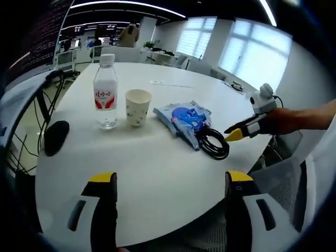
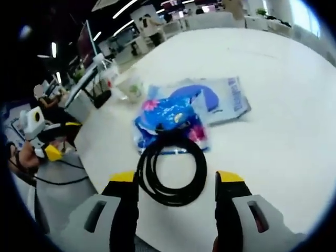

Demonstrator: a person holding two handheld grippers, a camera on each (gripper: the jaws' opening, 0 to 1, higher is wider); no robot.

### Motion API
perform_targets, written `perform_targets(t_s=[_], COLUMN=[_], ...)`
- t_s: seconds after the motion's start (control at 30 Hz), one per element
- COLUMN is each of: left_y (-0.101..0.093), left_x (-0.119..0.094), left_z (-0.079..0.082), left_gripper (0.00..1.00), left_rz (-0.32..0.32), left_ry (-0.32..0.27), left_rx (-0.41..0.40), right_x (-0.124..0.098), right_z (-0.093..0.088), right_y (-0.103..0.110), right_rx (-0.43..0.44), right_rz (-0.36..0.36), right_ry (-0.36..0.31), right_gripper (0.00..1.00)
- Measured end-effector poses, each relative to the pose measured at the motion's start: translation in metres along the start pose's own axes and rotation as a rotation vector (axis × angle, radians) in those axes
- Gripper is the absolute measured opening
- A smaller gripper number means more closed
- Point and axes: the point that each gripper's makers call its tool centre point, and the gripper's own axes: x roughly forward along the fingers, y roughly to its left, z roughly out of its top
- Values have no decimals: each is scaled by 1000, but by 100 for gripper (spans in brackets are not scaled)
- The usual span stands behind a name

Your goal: Arrange the tabletop items into an orderly group along one side of the table until the central work area is clear of visible clutter.

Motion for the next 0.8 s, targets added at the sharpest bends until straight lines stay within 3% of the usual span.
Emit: perform_targets(t_s=[0.53, 0.73, 0.8], left_y=[-1, 1, 1], left_x=[-5, -6, -6], left_z=[2, 3, 4], left_gripper=[85, 84, 84], left_rz=[3, 7, 8], left_ry=[-6, -1, 0], left_rx=[-13, -15, -14], right_x=[15, 21, 21], right_z=[11, 11, 8], right_y=[-24, -22, -27], right_rx=[-14, -75, -107], right_rz=[-95, -106, -144], right_ry=[-22, 13, 39], right_gripper=[25, 13, 7])
